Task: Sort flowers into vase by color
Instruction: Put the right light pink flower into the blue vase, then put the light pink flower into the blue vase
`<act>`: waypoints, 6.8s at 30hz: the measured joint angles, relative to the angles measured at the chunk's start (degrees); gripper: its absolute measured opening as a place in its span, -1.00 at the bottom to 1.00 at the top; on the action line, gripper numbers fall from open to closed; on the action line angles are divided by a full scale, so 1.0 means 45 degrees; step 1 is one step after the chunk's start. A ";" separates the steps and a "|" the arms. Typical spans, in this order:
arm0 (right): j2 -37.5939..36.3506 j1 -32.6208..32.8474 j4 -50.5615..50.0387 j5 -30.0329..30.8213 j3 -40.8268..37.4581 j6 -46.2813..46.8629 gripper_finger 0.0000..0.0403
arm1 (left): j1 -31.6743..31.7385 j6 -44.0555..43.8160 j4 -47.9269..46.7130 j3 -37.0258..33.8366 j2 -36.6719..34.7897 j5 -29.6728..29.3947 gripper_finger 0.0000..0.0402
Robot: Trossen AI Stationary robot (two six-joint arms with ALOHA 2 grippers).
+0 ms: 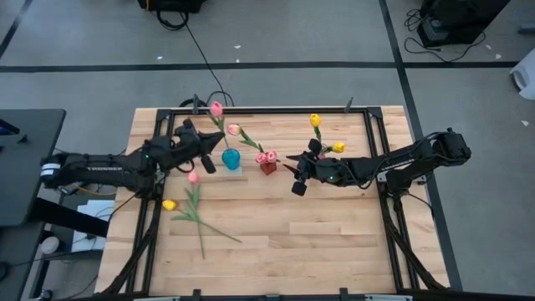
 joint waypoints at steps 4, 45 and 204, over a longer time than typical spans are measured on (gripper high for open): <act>0.0000 0.0000 -0.0005 -0.0242 0.0000 0.0005 -0.31 | 0.0558 0.0000 0.0039 0.0000 -0.0005 0.0510 -1.00; 0.0010 0.0000 -0.0136 -0.0331 0.0000 0.0195 -0.31 | 0.1096 -0.1938 -0.7190 0.1638 0.0908 0.1529 -0.16; 0.0005 0.1685 0.0170 -0.0663 -0.0170 0.0340 -0.31 | -0.1943 0.3987 0.5088 -0.0129 0.4080 -0.2456 -0.98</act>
